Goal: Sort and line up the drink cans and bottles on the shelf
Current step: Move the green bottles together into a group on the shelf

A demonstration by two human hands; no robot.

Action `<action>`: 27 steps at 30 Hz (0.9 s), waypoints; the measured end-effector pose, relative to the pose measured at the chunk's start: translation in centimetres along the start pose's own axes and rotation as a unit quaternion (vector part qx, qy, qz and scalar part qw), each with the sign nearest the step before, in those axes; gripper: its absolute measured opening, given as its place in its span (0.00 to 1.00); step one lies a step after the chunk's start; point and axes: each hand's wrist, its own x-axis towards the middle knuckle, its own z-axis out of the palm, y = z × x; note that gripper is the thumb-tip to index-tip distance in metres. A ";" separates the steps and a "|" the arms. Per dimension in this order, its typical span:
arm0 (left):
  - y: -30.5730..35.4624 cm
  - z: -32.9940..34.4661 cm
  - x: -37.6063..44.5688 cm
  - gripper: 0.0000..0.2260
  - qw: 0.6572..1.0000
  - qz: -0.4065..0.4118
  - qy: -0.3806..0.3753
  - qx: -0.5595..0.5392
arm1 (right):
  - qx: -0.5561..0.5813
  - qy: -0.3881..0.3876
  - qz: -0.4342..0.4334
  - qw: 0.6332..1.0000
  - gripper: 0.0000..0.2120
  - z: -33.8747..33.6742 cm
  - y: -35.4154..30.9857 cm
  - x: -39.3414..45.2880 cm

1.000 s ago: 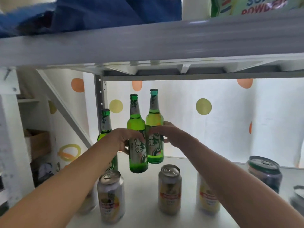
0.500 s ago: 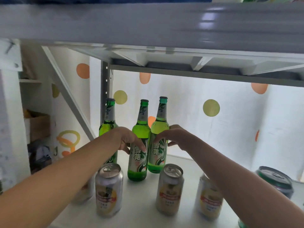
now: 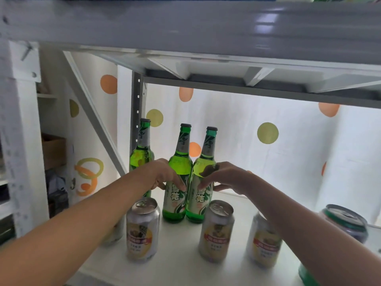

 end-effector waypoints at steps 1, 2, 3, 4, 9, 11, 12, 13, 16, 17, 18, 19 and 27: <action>-0.2 0.0 -0.2 0.33 1.000 0.003 0.007 0.012 | -0.003 -0.006 -0.002 1.000 0.20 0.1 0.0 -0.1; -0.3 0.0 -0.4 0.34 1.000 0.007 0.014 0.026 | -0.007 -0.008 -0.004 1.000 0.20 0.1 -0.1 -0.2; -0.5 -0.2 -0.6 0.35 0.999 0.010 0.019 0.037 | -0.009 -0.008 -0.006 1.000 0.21 0.1 -0.2 -0.2; -0.6 -0.3 -0.9 0.36 0.999 0.017 0.019 0.042 | -0.009 -0.009 -0.008 1.000 0.20 0.2 -0.3 -0.3; -0.6 -0.2 -2.2 0.35 0.997 0.031 0.031 0.062 | -0.009 -0.027 -0.017 0.999 0.18 0.2 -0.4 -0.6; -0.2 -0.8 -2.7 0.31 0.997 0.022 0.041 0.064 | -0.008 -0.030 -0.020 0.999 0.19 0.3 -0.4 -0.5; 0.0 -1.4 -3.2 0.27 0.995 0.027 0.050 0.081 | -0.009 -0.031 -0.021 0.999 0.19 0.3 -0.4 -0.5; 0.3 -1.9 -3.8 0.22 0.992 0.034 0.062 0.104 | -0.011 -0.034 -0.022 0.999 0.20 0.3 -0.4 -0.5; 0.7 -3.8 -5.7 0.11 0.988 0.075 0.093 0.101 | -0.011 -0.050 -0.029 0.998 0.19 0.2 -0.3 -0.3; 0.6 -4.5 -6.2 0.08 0.987 0.094 0.108 0.073 | -0.010 -0.054 -0.034 0.998 0.19 0.1 -0.3 -0.3; 0.4 -5.1 -6.7 0.06 0.982 0.116 0.136 0.058 | -0.009 -0.055 -0.037 0.998 0.19 0.2 -0.2 -0.2; 0.0 -5.8 -7.1 0.05 0.972 0.140 0.176 0.062 | -0.010 -0.054 -0.038 0.998 0.20 0.2 -0.2 -0.1; -3.7 -8.2 -4.1 0.51 0.884 0.086 0.298 0.350 | -0.015 -0.040 -0.032 0.999 0.21 0.9 -0.5 0.0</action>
